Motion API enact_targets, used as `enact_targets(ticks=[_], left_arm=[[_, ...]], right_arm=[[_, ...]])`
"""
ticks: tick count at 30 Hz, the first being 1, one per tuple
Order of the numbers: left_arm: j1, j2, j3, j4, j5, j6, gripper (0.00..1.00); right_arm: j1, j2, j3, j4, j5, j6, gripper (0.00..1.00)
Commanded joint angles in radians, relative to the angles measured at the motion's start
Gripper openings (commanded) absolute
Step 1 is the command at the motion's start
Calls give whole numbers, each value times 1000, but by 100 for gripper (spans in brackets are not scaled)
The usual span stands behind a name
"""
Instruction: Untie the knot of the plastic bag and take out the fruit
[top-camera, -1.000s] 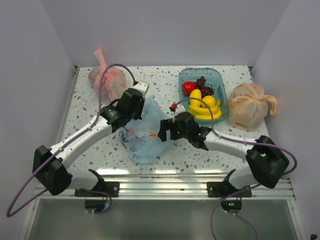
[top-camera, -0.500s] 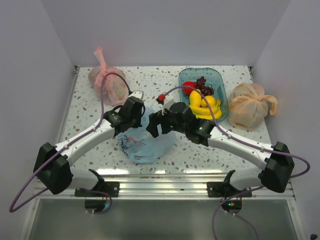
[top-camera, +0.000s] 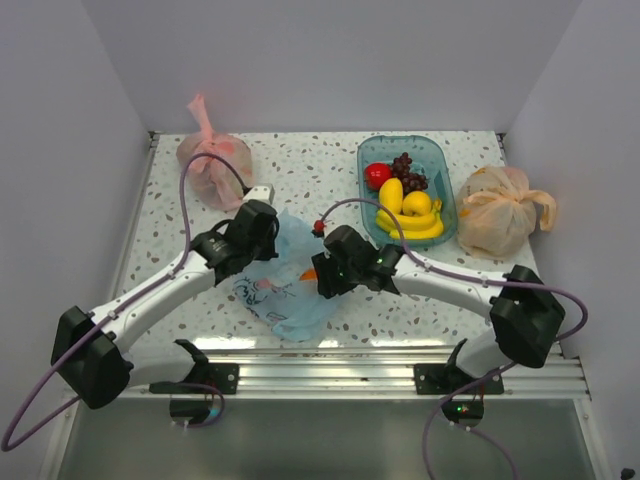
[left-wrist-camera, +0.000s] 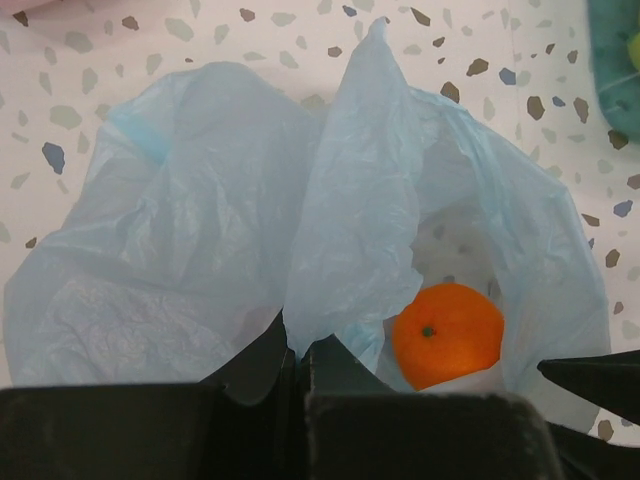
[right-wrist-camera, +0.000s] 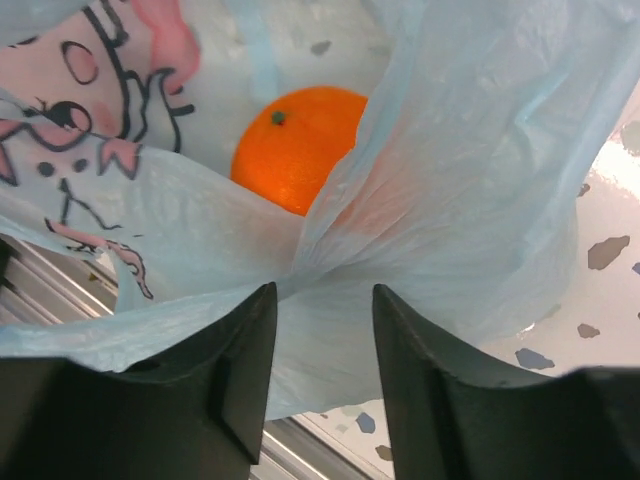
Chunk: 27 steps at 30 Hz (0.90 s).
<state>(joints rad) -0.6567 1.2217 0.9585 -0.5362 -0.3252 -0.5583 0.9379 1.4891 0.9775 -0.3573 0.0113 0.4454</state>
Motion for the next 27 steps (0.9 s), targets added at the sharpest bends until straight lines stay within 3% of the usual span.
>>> enact_targets(ticks=[1, 7, 14, 18, 21, 22, 27], left_arm=[[3, -30, -32, 24, -3, -22, 1], [5, -47, -69, 36, 6, -25, 1], [12, -53, -107, 62, 23, -34, 1], [32, -51, -135, 85, 43, -37, 1], [46, -44, -158, 104, 51, -40, 2], [48, -39, -165, 110, 51, -40, 1], [54, -22, -178, 124, 72, -45, 1]], right_arm=[[-30, 49, 1, -26, -42, 49, 43], [-76, 158, 12, 76, -148, 62, 32], [-76, 215, 13, 248, -137, 39, 31], [-77, 195, 29, 236, -73, 21, 36], [-70, 122, 33, 198, -37, -3, 48], [-67, 105, 42, 178, -19, -28, 56], [-47, 11, 101, 118, -13, -88, 68]])
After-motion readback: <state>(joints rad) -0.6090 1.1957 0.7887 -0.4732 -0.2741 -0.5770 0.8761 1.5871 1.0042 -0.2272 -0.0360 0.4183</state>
